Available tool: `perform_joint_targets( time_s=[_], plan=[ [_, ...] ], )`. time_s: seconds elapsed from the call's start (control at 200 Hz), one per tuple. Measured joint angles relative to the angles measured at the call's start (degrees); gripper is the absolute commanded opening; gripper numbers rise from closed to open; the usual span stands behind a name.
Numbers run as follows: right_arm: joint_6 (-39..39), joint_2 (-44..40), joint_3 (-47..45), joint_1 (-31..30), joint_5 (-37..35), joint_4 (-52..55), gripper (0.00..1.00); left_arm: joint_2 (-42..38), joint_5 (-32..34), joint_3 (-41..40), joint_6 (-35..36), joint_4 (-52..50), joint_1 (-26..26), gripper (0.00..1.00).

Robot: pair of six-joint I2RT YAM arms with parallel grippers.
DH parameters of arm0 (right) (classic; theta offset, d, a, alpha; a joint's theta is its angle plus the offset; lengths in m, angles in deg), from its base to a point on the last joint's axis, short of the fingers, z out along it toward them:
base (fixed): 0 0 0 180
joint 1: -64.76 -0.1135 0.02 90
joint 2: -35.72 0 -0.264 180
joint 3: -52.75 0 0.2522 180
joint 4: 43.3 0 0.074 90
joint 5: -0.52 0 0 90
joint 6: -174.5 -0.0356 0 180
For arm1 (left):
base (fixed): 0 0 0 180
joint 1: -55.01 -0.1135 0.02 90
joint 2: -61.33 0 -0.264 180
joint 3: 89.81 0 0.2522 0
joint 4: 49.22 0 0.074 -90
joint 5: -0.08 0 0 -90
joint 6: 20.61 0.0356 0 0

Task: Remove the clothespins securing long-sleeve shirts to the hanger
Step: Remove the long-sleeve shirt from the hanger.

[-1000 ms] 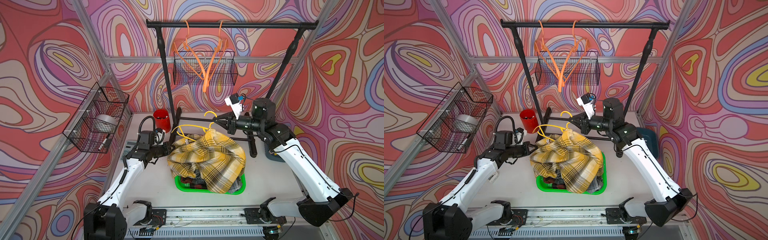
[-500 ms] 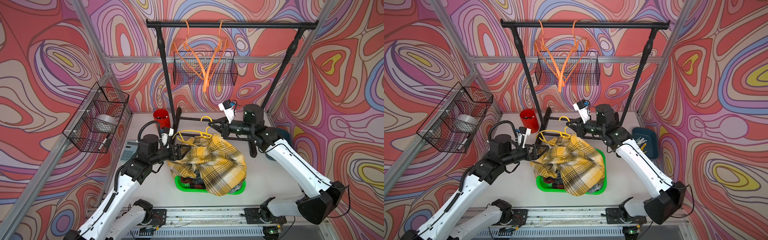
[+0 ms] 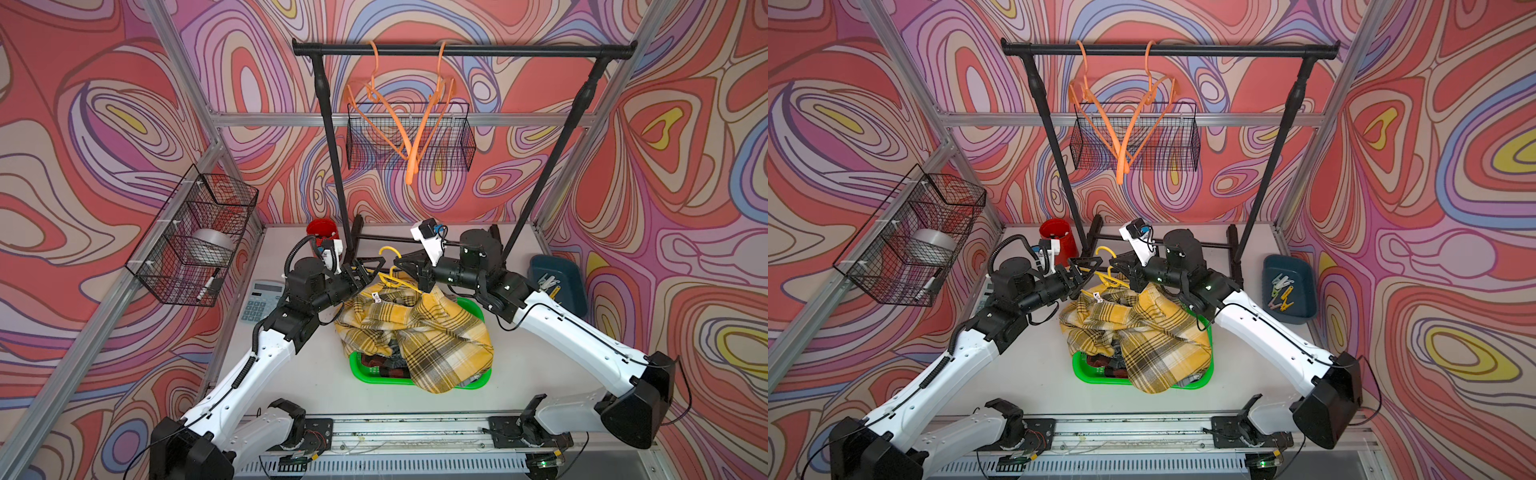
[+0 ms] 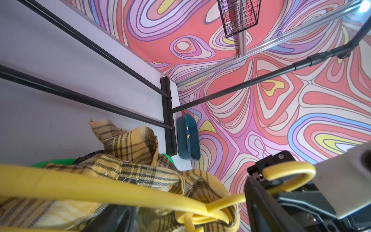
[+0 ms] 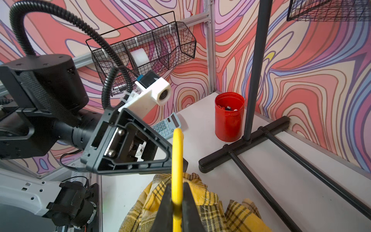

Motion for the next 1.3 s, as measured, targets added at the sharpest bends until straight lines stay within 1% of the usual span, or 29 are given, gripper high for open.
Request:
perform_joint_targets(
  time_s=[0.075,0.13,0.175,0.23,0.29,0.326,0.371,0.406,0.436,0.476,0.511,0.541,0.591,0.606,0.626,0.671,0.721,0.796,0.856,1.167,1.297],
  plan=[
    [0.13,-0.68,-0.98,-0.31,-0.04,-1.70,0.00,0.00,1.49,0.00,-0.42,0.02,0.00,0.75],
    [0.15,-1.36,-1.73,-0.48,0.11,-2.80,0.00,0.00,3.06,-0.02,-0.66,0.02,0.00,0.72],
    [0.20,-1.92,-2.36,-0.59,0.31,-3.63,0.00,-0.02,4.37,0.00,-0.79,0.04,0.00,0.68],
    [0.15,-2.60,-3.06,-0.63,0.57,-4.46,0.00,0.02,5.75,0.00,-1.09,0.04,0.00,0.59],
    [0.15,-3.15,-3.58,-0.61,0.96,-5.27,0.00,0.26,6.78,0.00,-1.31,0.42,0.00,0.45],
    [0.15,-3.30,-3.67,-0.63,1.29,-5.64,0.00,0.66,7.28,0.00,-1.53,0.87,0.00,0.32],
    [0.17,-3.32,-3.67,-0.63,1.73,-6.12,0.00,1.44,7.61,0.00,-2.25,1.66,0.00,0.11],
    [0.20,-3.30,-3.69,-0.61,2.01,-5.49,0.00,2.12,7.61,0.07,-3.32,3.15,0.00,0.00],
    [0.20,-3.19,-3.87,-0.61,2.14,-4.59,0.01,2.60,7.63,0.22,-4.55,4.61,0.00,0.00],
    [0.20,-3.08,-4.22,-0.57,2.29,-3.56,0.16,2.95,7.85,0.50,-6.60,7.02,0.04,0.00],
    [0.17,-3.06,-4.46,-0.46,2.54,-3.04,0.28,3.02,8.59,0.57,-7.67,8.55,-0.07,0.00],
    [-0.28,-3.06,-4.52,-0.44,2.93,-2.97,0.35,3.10,8.59,0.57,-8.20,9.68,-0.42,0.00],
    [-0.35,-3.06,-4.50,-0.59,3.87,-3.85,0.43,3.50,8.81,0.57,-8.81,10.78,-0.59,0.00],
    [-0.61,-3.08,-4.50,-0.63,4.00,-4.02,0.48,3.69,8.66,0.57,-9.05,11.04,-0.61,0.00],
    [-0.79,-3.13,-4.50,-0.70,4.28,-4.37,0.53,3.87,8.63,0.61,-9.22,11.19,-0.70,0.00],
    [-0.96,-3.13,-4.50,-0.81,4.50,-4.72,0.60,4.26,8.04,0.79,-9.68,11.10,-1.22,0.00],
    [-0.87,-3.17,-4.52,-0.85,4.72,-4.98,0.64,4.39,7.28,0.87,-10.58,11.06,-2.51,0.00],
    [-1.07,-3.43,-4.72,-0.85,4.66,-5.22,0.68,4.26,5.70,0.87,-12.85,11.32,-5.53,0.00],
    [-1.01,-3.74,-4.98,-0.85,4.31,-5.55,0.70,3.93,4.48,0.85,-15.26,12.00,-8.17,0.00],
    [-1.33,-3.85,-7.78,-0.85,4.15,-7.58,0.71,0.33,-1.57,-0.72,-30.75,22.73,-23.32,0.00],
    [-1.31,-2.73,-7.80,-0.85,3.85,-8.41,0.71,-0.31,-3.56,-1.40,-35.76,26.53,-27.50,0.00]
  ],
)
